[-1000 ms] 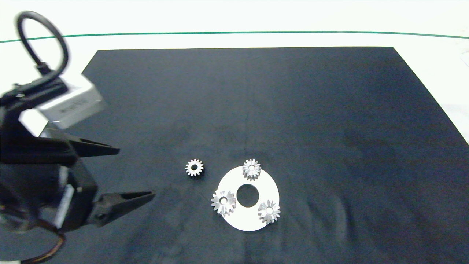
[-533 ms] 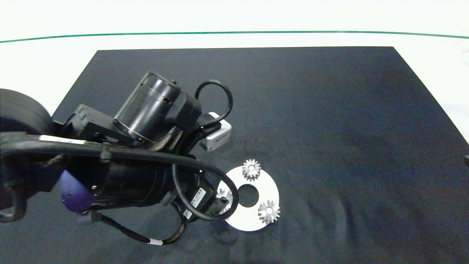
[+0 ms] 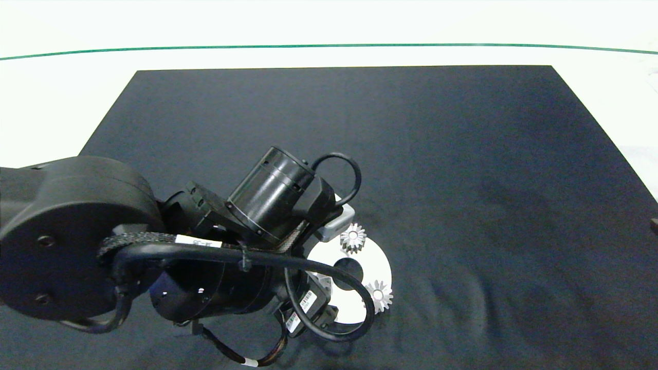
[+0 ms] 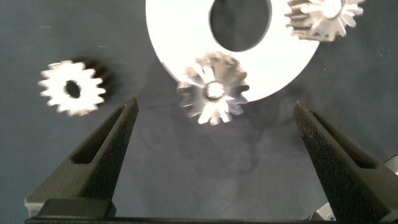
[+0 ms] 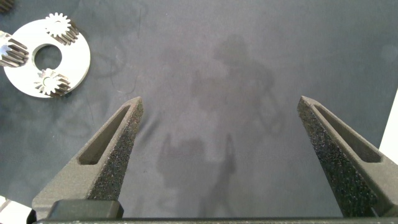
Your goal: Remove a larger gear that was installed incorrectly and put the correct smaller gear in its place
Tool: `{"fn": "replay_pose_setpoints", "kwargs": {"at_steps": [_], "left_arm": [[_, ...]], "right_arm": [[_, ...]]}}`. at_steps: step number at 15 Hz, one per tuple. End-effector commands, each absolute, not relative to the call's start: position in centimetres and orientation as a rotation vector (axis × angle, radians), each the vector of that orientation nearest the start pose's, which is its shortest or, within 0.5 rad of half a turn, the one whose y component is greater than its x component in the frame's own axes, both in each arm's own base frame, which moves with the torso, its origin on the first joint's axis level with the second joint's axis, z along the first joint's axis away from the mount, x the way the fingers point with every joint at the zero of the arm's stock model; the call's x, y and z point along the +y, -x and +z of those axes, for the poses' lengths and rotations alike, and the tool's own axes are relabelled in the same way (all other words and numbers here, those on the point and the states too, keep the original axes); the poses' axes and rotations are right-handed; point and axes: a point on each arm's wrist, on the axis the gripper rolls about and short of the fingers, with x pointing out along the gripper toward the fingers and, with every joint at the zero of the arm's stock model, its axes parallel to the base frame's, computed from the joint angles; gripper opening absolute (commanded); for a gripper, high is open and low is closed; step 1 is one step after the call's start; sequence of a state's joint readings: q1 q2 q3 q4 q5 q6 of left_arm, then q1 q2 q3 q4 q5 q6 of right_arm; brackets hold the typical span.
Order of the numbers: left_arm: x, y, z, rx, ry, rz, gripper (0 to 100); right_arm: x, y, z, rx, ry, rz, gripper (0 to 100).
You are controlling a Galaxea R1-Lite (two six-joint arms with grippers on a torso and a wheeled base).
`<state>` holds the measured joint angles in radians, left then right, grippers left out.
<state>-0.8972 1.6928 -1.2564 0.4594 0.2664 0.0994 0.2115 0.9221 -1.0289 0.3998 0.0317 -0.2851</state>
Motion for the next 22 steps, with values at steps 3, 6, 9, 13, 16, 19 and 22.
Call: {"fn": "replay_pose_setpoints", "kwargs": {"at_steps": [3, 6, 9, 13, 16, 19, 22], "left_arm": [[-23.2, -19.2, 19.6, 0.779, -0.627, -0.624, 100], [-23.5, -19.7, 19.3, 0.783, -0.630, -0.618, 100], [-23.0, -20.5, 19.5, 0.765, -0.628, -0.600, 100], [-23.2, -21.1, 19.1, 0.762, -0.626, -0.597, 96], [-23.2, -21.0, 18.8, 0.771, -0.629, -0.597, 90], [-23.1, -21.0, 18.7, 0.777, -0.632, -0.597, 84], [-23.2, -20.9, 18.6, 0.777, -0.633, -0.599, 78]], "right_arm": [[1.8, -8.0, 30.3, 0.257, 0.309, 0.287, 100], [1.8, -8.1, 30.2, 0.259, 0.309, 0.295, 100], [1.8, -8.0, 30.2, 0.257, 0.307, 0.301, 100], [1.9, -8.1, 30.2, 0.260, 0.307, 0.303, 100], [1.9, -8.1, 30.2, 0.261, 0.307, 0.306, 100], [1.9, -8.4, 30.0, 0.266, 0.311, 0.308, 100], [2.0, -8.6, 30.0, 0.266, 0.312, 0.308, 100]]}}
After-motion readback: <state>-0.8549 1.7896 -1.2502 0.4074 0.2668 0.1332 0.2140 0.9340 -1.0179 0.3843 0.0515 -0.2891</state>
